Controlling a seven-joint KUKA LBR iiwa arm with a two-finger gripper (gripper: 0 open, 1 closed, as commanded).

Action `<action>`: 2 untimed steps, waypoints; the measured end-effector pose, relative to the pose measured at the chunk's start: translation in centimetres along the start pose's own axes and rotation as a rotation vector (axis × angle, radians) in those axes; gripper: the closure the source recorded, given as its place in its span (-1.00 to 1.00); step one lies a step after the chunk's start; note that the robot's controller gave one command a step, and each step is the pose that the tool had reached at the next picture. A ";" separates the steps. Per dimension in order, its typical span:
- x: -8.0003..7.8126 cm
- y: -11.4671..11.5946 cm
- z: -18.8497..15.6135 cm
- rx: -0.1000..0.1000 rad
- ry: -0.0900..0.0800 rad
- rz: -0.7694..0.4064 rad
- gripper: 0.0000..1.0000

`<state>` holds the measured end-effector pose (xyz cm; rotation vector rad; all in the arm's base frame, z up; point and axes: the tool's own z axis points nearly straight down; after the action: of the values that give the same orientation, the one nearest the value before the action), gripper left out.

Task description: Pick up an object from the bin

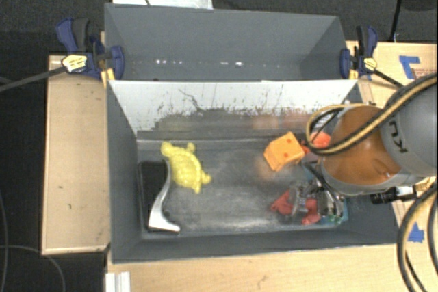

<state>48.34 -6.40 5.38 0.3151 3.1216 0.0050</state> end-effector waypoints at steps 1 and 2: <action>0.0 0.0 -0.1 0.000 -0.001 -0.007 1.00; 0.2 -0.1 -0.7 0.001 0.004 -0.009 1.00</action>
Offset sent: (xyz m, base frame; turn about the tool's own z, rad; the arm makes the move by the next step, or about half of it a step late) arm 0.0000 0.0000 0.1299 0.0000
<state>48.16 -6.44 6.06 0.3013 3.1266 0.0034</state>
